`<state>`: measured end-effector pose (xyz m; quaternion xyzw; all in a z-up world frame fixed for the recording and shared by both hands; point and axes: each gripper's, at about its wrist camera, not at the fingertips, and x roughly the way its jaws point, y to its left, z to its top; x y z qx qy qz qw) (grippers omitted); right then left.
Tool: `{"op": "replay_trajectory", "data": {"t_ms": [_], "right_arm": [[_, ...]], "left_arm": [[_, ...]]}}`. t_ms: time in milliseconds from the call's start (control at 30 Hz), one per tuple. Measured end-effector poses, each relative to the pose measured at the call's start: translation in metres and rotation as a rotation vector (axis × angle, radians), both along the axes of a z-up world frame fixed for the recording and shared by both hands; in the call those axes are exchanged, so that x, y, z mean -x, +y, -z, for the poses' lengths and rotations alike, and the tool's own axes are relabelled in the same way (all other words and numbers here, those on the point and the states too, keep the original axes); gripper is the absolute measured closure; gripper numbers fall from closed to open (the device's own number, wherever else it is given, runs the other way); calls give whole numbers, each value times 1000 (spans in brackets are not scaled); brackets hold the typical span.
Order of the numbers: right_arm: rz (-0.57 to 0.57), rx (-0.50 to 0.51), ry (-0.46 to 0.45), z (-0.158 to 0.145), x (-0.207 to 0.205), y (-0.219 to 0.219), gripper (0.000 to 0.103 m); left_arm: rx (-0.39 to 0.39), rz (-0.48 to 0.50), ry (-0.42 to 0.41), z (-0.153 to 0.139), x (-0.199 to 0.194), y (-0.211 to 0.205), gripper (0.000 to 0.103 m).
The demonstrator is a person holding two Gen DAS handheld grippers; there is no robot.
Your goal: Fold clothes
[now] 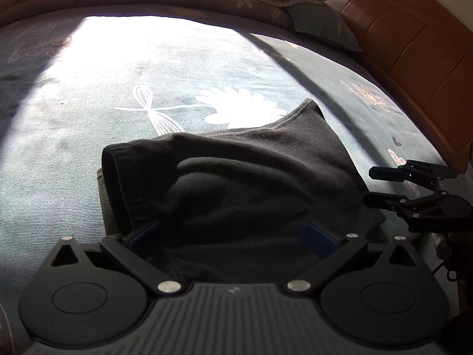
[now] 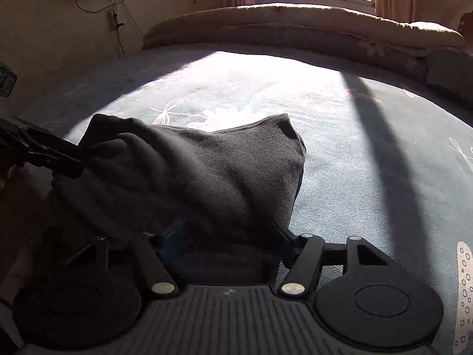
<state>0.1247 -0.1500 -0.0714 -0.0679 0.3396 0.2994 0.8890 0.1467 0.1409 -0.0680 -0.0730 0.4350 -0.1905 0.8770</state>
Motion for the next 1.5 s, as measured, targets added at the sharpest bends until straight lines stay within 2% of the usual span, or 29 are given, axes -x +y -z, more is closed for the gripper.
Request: {"op": "replay_trajectory", "data": {"t_ms": [100, 167, 267, 367, 467, 733, 767, 867, 900, 967, 1100, 1200, 1300, 1400, 1500], "right_arm": [[-12, -44, -53, -20, -24, 7, 35], [-15, -61, -70, -25, -44, 15, 35], [-13, -74, -9, -5, -78, 25, 35], [4, -26, 43, 26, -100, 27, 35], [-9, -36, 25, 21, -104, 22, 36], [24, -145, -40, -13, -112, 9, 36], [40, -143, -60, -17, -116, 4, 40], [87, -69, -91, -20, -134, -14, 73], [93, -38, -86, -18, -140, -19, 78], [64, -2, -60, -9, -148, -23, 79], [-67, 55, -65, 0, -139, -7, 79], [-142, 112, -104, 3, -131, 7, 79], [-249, 225, -170, 7, -124, 23, 79], [-351, 301, -196, 13, -124, 32, 78], [-407, 335, -212, 14, -128, 36, 78]], "left_arm": [[89, 35, -13, -7, -20, -11, 1], [150, 43, 0, -1, -35, -16, 1], [177, 1, 46, 21, -48, -11, 1], [220, -22, 63, 32, -54, -3, 1], [270, -36, 64, 31, -54, 7, 1], [283, -55, 51, 34, -52, 9, 1], [285, -53, 51, 34, -52, 10, 1], [288, -50, 54, 34, -53, 11, 1], [288, -51, 55, 34, -53, 11, 1], [286, -52, 56, 34, -53, 11, 1], [281, -53, 57, 34, -53, 11, 1], [278, -54, 57, 34, -53, 11, 1], [277, -54, 58, 34, -53, 11, 1], [278, -54, 56, 34, -53, 11, 1], [275, -54, 53, 34, -52, 11, 1]]}}
